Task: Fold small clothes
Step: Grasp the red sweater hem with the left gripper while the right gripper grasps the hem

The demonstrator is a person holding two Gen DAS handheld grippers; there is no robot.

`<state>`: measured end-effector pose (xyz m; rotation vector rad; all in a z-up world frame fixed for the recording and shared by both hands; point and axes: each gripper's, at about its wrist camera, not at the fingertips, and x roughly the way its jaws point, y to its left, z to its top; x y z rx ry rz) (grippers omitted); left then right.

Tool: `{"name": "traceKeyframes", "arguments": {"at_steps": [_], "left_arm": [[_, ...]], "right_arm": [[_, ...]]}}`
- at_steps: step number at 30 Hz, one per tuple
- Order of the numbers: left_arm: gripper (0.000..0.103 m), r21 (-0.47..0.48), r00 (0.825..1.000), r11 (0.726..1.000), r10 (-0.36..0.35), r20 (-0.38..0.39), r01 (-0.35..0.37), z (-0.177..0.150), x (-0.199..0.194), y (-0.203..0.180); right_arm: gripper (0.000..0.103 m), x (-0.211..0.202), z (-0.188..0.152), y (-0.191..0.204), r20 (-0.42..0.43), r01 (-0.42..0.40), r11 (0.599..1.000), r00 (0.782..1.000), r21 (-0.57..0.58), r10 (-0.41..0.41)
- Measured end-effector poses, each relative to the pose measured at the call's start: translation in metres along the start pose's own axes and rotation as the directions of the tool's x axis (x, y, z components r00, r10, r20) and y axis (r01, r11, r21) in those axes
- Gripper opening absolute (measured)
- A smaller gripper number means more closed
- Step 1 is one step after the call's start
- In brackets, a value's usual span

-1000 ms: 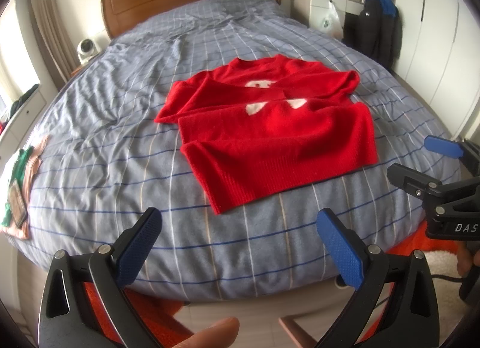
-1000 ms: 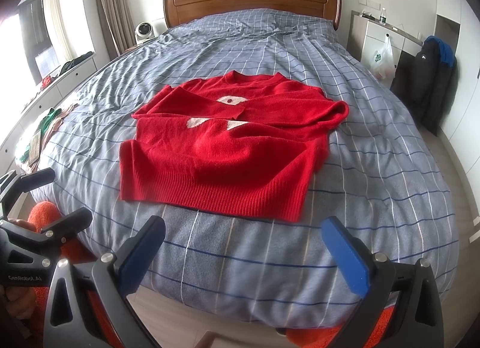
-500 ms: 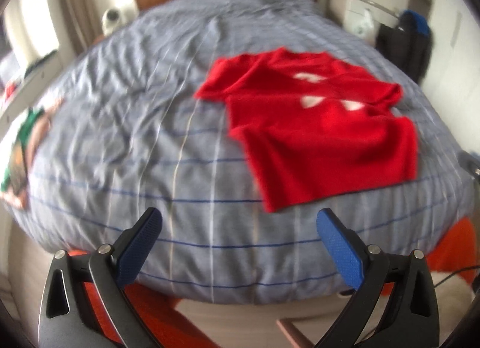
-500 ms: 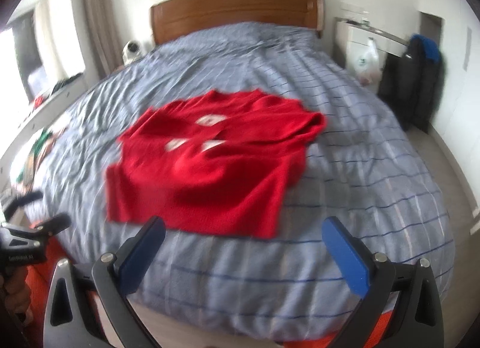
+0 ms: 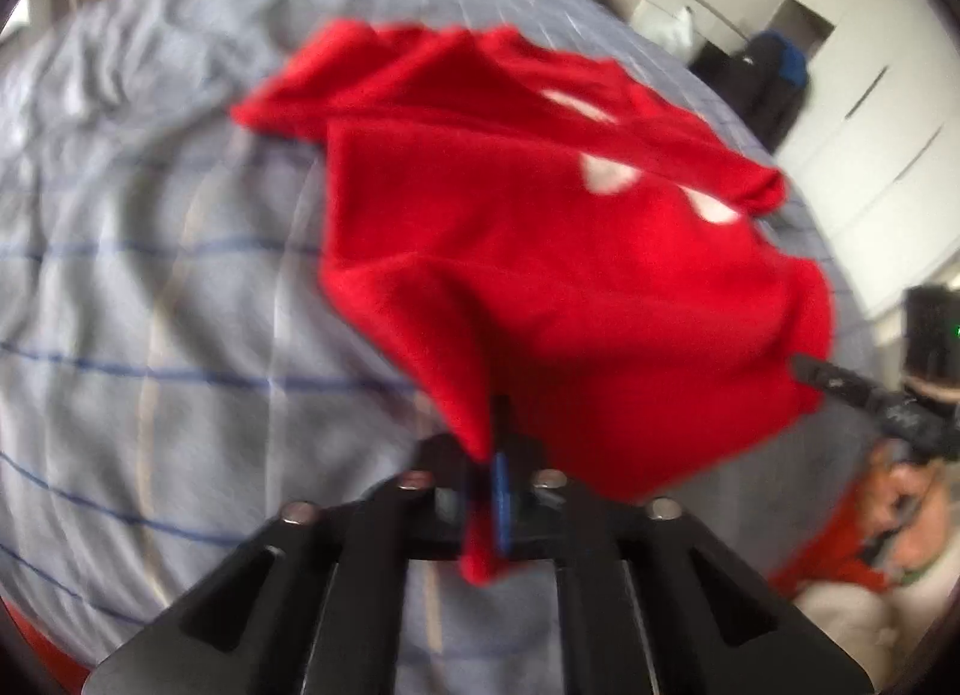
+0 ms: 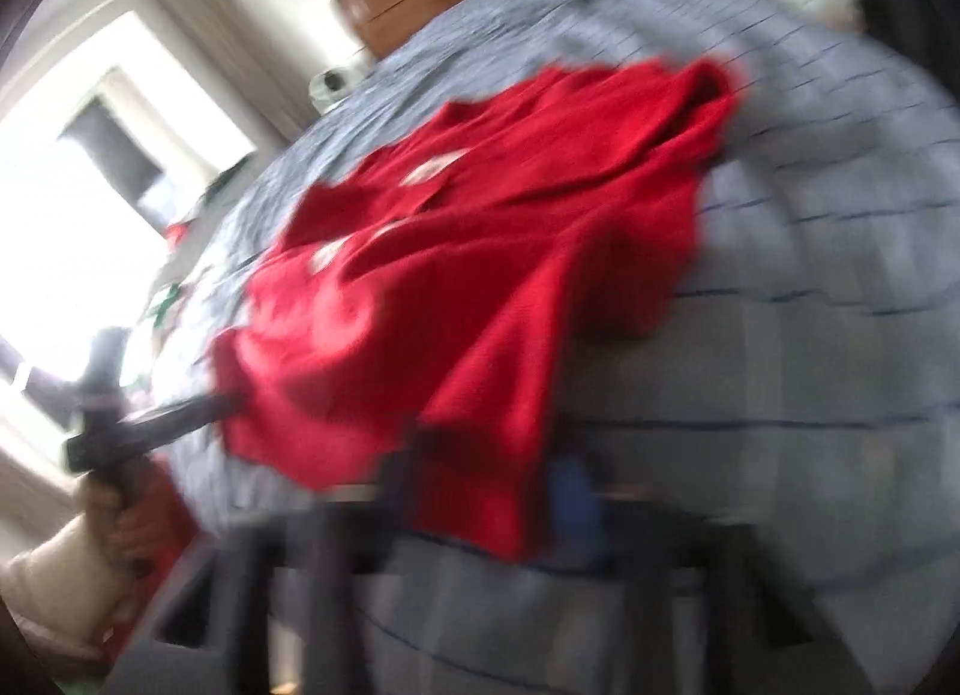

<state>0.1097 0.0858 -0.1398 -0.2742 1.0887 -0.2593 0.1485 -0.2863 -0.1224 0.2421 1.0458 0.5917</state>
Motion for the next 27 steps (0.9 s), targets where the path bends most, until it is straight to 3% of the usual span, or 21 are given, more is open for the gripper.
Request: {"name": "traceKeyframes", "arguments": {"at_steps": [4, 8, 13, 18, 21, 27], "left_arm": [[0.002, 0.000, 0.999, 0.999, -0.041, 0.010, 0.041, -0.017, -0.057, 0.008], [0.002, 0.034, 0.997, 0.997, -0.061, -0.040, 0.063, -0.056, -0.093, 0.001], [0.002, 0.118, 0.985, 0.988, 0.118, -0.124, -0.103, -0.089, -0.059, -0.011], [0.002, 0.168, 0.972, 0.970, 0.197, -0.129, -0.174, -0.091, -0.042, -0.015], [0.002, 0.160, 0.966, 0.968, 0.216, -0.140, -0.194, -0.086, -0.026, -0.009], [0.002, 0.157, 0.960, 0.963, 0.241, -0.141, -0.219, -0.079, -0.014, -0.008]], "right_arm": [[0.007, -0.037, -0.015, 0.023, -0.016, 0.026, 0.997, 1.000, -0.071, -0.027], [0.007, -0.085, -0.042, 0.029, -0.060, 0.055, 0.996, 0.996, -0.065, -0.059], [0.006, -0.076, -0.072, 0.019, -0.171, 0.161, 0.987, 0.972, -0.025, -0.163], [0.004, -0.041, -0.088, -0.003, -0.249, 0.315, 0.949, 0.918, -0.010, -0.308], [0.004, -0.032, -0.088, -0.017, -0.250, 0.321, 0.944, 0.923, 0.078, -0.293], [0.003, -0.024, -0.089, -0.027, -0.230, 0.319, 0.942, 0.929, 0.107, -0.289]]}}
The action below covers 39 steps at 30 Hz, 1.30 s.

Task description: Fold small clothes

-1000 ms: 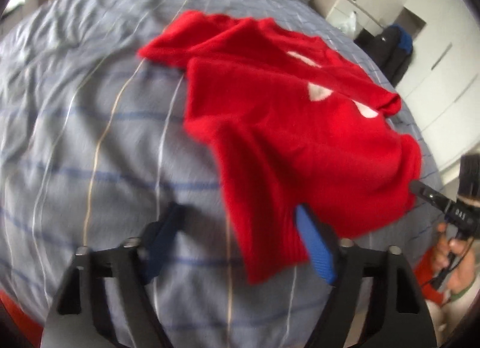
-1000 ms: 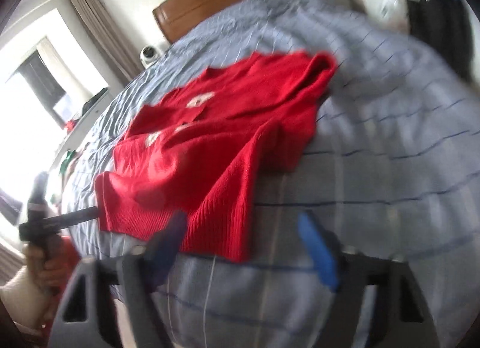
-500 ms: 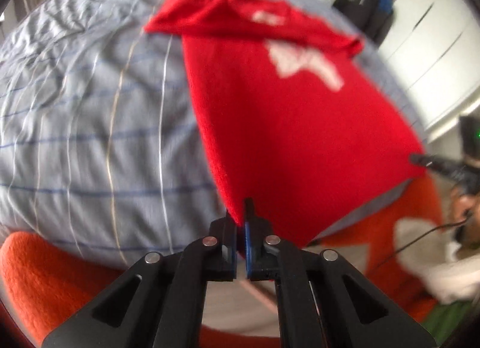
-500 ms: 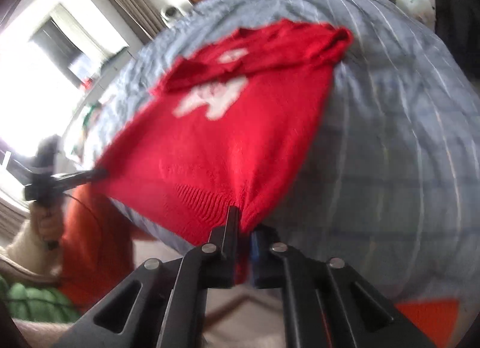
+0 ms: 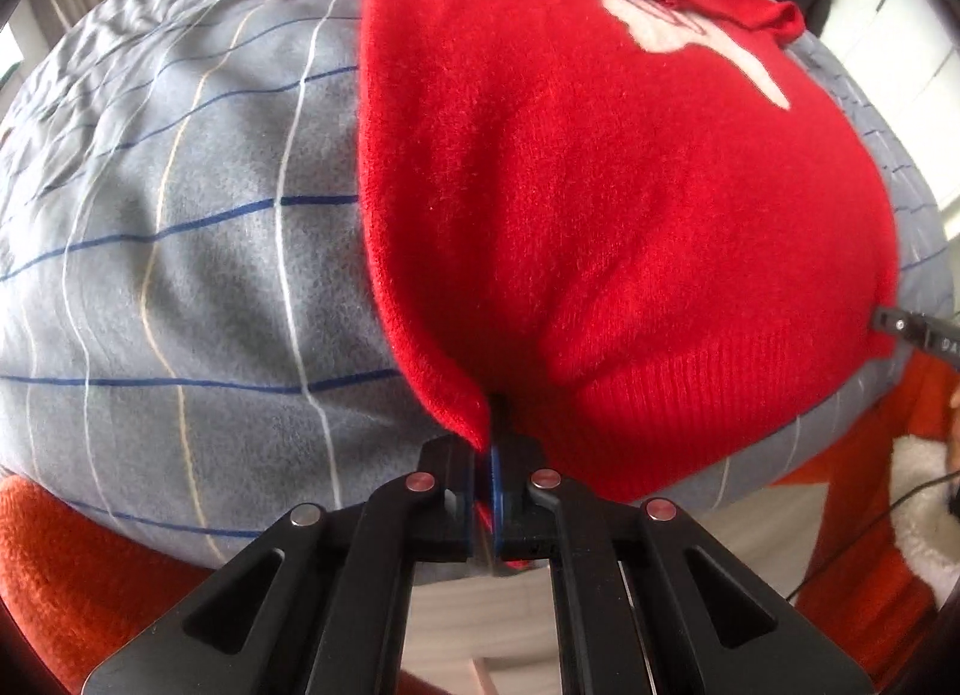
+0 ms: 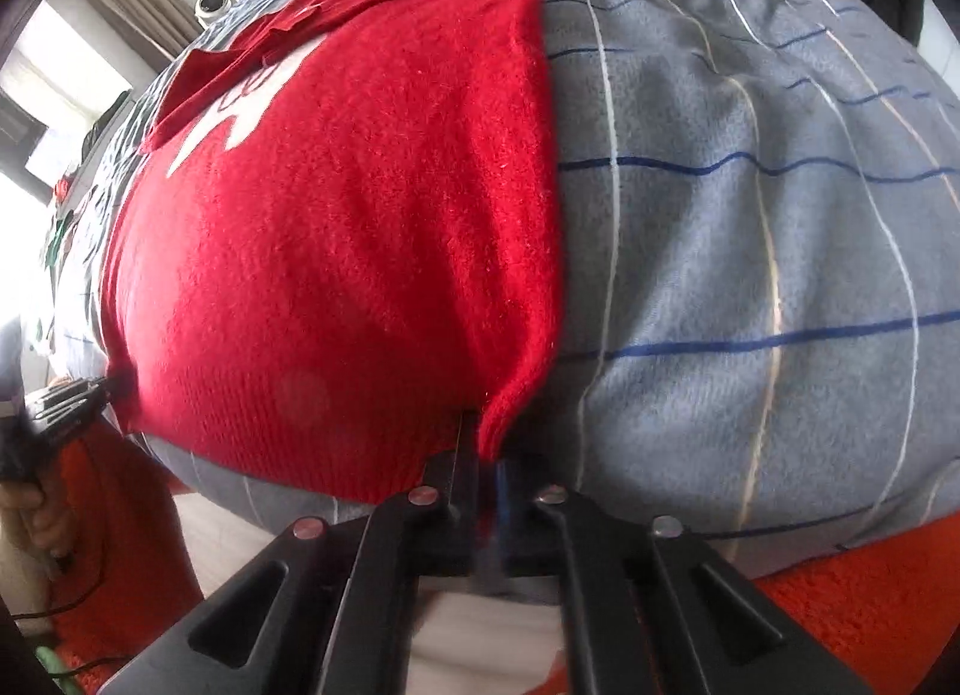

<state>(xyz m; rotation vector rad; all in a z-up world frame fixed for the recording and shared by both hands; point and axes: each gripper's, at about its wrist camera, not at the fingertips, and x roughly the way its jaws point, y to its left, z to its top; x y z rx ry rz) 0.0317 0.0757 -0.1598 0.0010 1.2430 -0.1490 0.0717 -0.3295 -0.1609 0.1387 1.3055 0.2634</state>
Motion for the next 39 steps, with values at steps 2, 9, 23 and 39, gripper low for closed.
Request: {"name": "traceKeyframes", "arguments": {"at_steps": [2, 9, 23, 39], "left_arm": [[0.005, 0.001, 1.000, 1.000, 0.010, 0.005, -0.010, 0.001, 0.006, -0.002], [0.008, -0.015, 1.000, 1.000, 0.012, 0.017, -0.012, -0.019, -0.005, -0.016], [0.082, 0.099, 0.947, 0.982, 0.128, 0.295, -0.164, 0.024, -0.132, -0.031], [0.004, 0.331, 0.970, 0.930, 0.084, 0.229, -0.159, 0.189, 0.016, -0.086]], "right_arm": [[0.003, 0.001, 0.000, -0.004, 0.006, -0.015, 1.000, 1.000, 0.015, 0.015], [0.002, -0.004, -0.006, -0.009, 0.021, -0.034, 0.999, 0.999, 0.040, 0.033], [0.043, -0.054, -0.026, -0.002, 0.138, 0.060, 0.997, 0.988, 0.043, -0.066], [0.044, -0.049, -0.034, 0.008, 0.182, 0.006, 1.000, 0.983, 0.024, -0.010]]}}
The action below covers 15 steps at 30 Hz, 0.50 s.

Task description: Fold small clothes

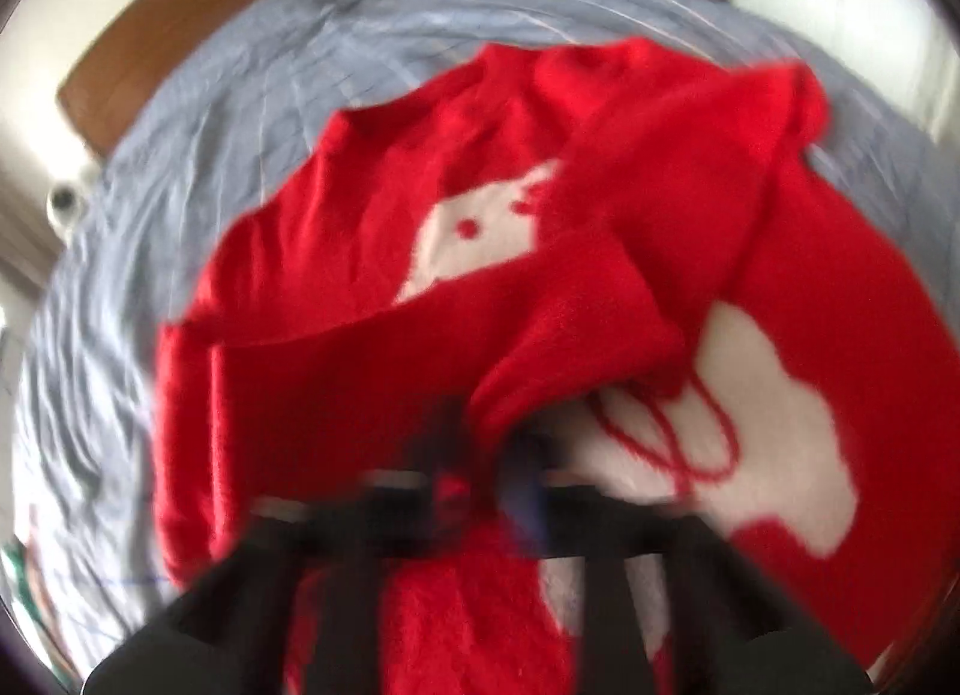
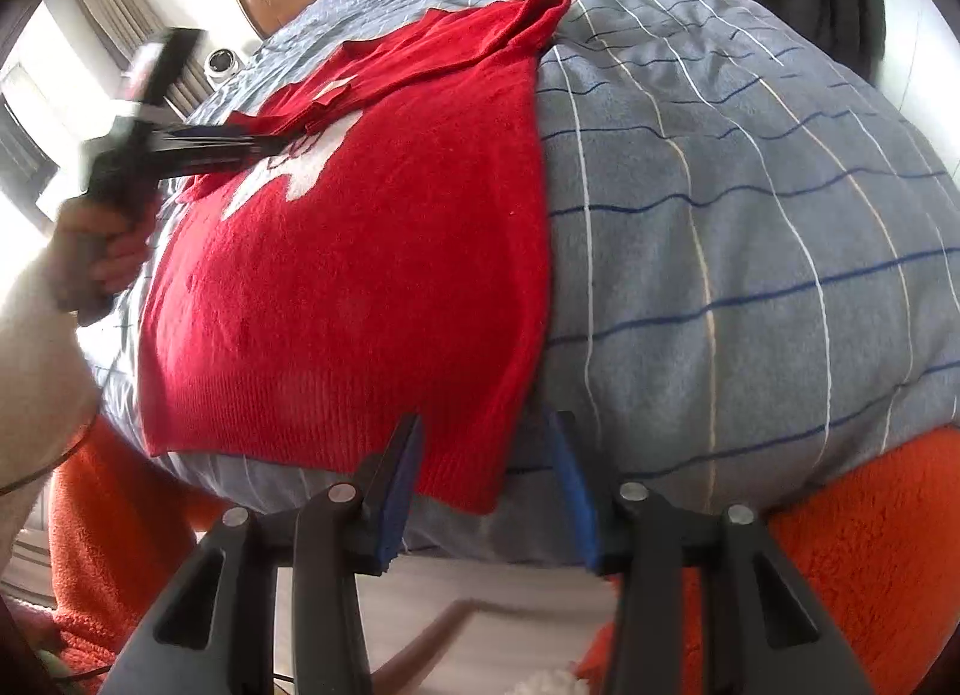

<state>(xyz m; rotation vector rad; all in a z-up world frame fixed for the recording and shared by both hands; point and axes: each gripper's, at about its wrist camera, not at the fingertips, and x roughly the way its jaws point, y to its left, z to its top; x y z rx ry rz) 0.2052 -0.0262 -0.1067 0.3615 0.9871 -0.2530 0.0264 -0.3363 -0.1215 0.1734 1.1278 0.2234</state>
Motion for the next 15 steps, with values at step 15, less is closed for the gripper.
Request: {"name": "traceKeyframes", "arguments": {"at_steps": [15], "left_arm": [[0.003, -0.762, 0.881, 0.502, 0.437, -0.184, -0.408, -0.155, -0.092, 0.289]], "right_arm": [[0.044, 0.008, 0.000, 0.003, -0.010, -0.017, 1.000, 1.000, 0.001, 0.017]]}}
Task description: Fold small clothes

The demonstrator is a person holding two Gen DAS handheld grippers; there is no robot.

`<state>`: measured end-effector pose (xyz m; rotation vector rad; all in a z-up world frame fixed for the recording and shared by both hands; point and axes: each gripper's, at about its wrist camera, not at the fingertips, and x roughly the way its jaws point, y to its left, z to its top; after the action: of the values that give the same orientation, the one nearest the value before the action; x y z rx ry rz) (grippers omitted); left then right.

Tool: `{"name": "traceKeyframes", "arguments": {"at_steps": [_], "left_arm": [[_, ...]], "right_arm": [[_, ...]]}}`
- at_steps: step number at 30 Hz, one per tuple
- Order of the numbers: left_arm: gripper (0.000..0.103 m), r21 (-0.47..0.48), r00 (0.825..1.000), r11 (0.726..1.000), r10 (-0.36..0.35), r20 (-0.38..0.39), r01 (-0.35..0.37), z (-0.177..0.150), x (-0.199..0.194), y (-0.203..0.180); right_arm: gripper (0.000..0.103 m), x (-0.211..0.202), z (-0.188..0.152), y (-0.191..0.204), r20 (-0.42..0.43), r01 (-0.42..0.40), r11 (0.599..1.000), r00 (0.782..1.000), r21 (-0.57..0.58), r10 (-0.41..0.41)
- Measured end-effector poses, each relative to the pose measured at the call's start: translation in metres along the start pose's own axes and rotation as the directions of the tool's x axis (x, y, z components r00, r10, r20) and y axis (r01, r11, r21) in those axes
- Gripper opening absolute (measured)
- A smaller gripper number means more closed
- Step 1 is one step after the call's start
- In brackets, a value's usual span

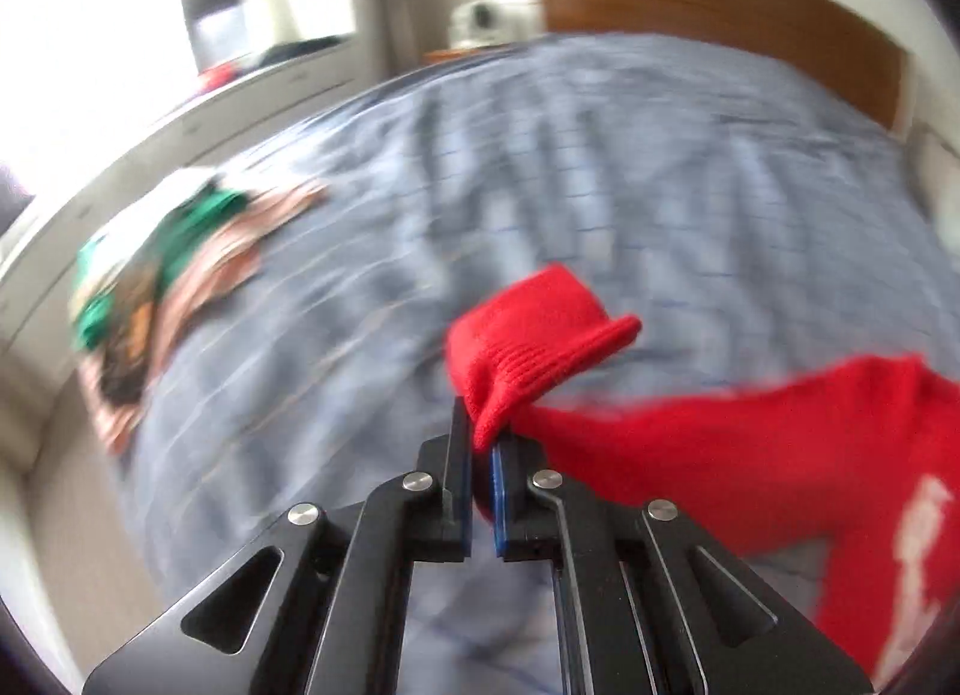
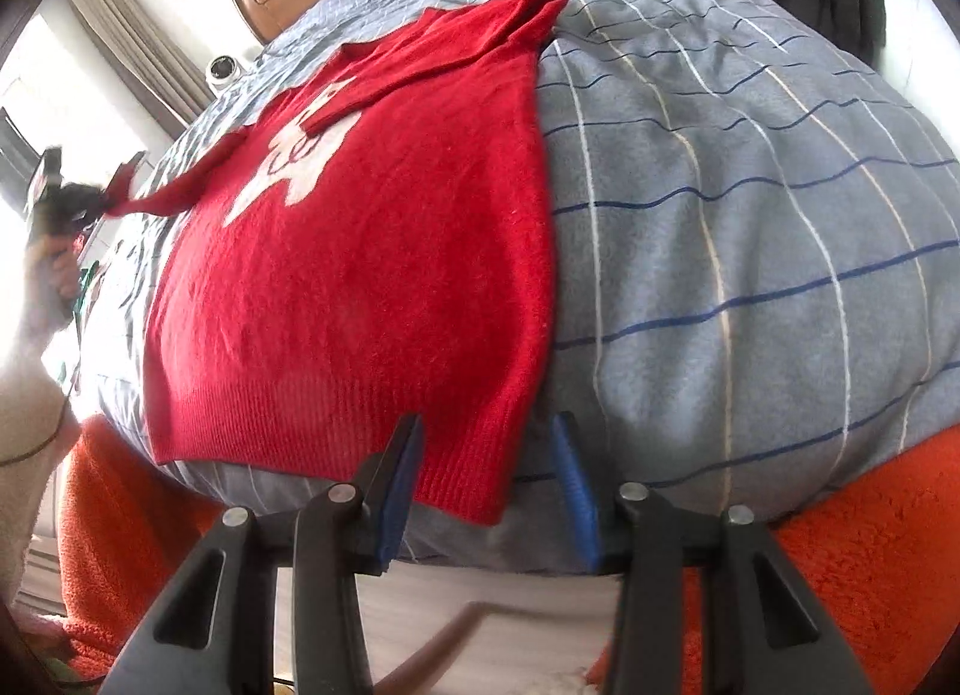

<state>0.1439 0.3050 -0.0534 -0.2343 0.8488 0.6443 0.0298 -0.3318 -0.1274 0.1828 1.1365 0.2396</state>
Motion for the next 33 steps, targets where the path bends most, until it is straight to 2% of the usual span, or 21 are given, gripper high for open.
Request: {"name": "traceKeyframes", "arguments": {"at_steps": [3, 6, 10, 12, 13, 14, 16, 18, 20, 23, 25, 29, 31, 33], "left_arm": [[0.003, -0.062, 0.997, 0.998, 0.023, -0.071, -0.027, -0.016, 0.028, 0.014], [0.003, -0.115, 0.991, 0.993, 0.012, -0.131, -0.027, -0.036, 0.049, 0.022], [0.010, -0.146, 0.993, 0.989, -0.008, -0.117, -0.009, -0.052, 0.053, 0.031], [0.027, -0.194, 0.992, 0.981, -0.035, -0.124, 0.011, -0.051, 0.047, 0.041], [0.050, -0.246, 0.990, 0.969, -0.039, -0.134, 0.005, -0.050, 0.044, 0.053], [0.068, -0.276, 0.990, 0.961, -0.033, -0.136, -0.005, -0.051, 0.043, 0.064], [0.080, -0.357, 0.992, 0.934, -0.014, -0.129, -0.033, -0.054, 0.035, 0.090], [0.080, -0.398, 0.990, 0.915, 0.009, -0.141, -0.065, -0.061, 0.031, 0.105], [0.079, -0.391, 0.984, 0.907, 0.108, -0.145, -0.157, -0.071, 0.023, 0.112], [0.079, -0.403, 0.988, 0.903, 0.120, -0.098, -0.150, -0.089, 0.016, 0.115], [0.079, -0.419, 0.990, 0.899, 0.098, -0.097, -0.130, -0.095, 0.018, 0.115], [0.079, -0.441, 0.995, 0.893, 0.067, -0.068, -0.090, -0.096, 0.019, 0.120], [0.079, -0.444, 0.997, 0.893, 0.054, -0.061, -0.076, -0.098, 0.022, 0.124], [0.079, -0.448, 0.997, 0.891, 0.052, -0.058, -0.072, -0.100, 0.021, 0.125]], "right_arm": [[0.044, 0.004, 0.000, 0.007, -0.011, 0.012, 1.000, 1.000, -0.027, -0.012], [0.044, 0.008, -0.001, 0.011, -0.025, 0.026, 0.998, 0.999, -0.052, -0.028], [0.044, 0.008, -0.002, 0.011, -0.025, 0.037, 0.998, 0.999, -0.059, -0.039], [0.044, 0.003, -0.001, 0.011, -0.011, 0.037, 0.997, 0.999, -0.060, -0.038], [0.044, -0.001, 0.000, 0.009, -0.001, 0.042, 0.997, 0.999, -0.061, -0.042], [0.044, -0.006, 0.002, 0.008, 0.005, 0.049, 0.997, 0.999, -0.064, -0.049], [0.044, -0.017, 0.010, 0.007, 0.012, 0.061, 0.995, 0.998, -0.083, -0.060], [0.051, -0.029, 0.026, 0.012, 0.026, 0.084, 0.988, 0.996, -0.128, -0.081], [0.057, -0.041, 0.052, 0.026, 0.062, 0.112, 0.973, 0.993, -0.202, -0.101], [0.068, -0.044, 0.098, 0.061, 0.122, 0.133, 0.939, 0.988, -0.317, -0.099], [0.070, -0.033, 0.123, 0.090, 0.142, 0.123, 0.910, 0.987, -0.397, -0.072], [0.070, 0.028, 0.168, 0.155, 0.125, 0.089, 0.820, 0.992, -0.565, -0.022], [0.070, 0.067, 0.179, 0.176, 0.105, 0.096, 0.778, 0.994, -0.621, -0.038], [0.069, 0.111, 0.190, 0.183, 0.080, 0.128, 0.759, 0.992, -0.638, -0.101]]}}
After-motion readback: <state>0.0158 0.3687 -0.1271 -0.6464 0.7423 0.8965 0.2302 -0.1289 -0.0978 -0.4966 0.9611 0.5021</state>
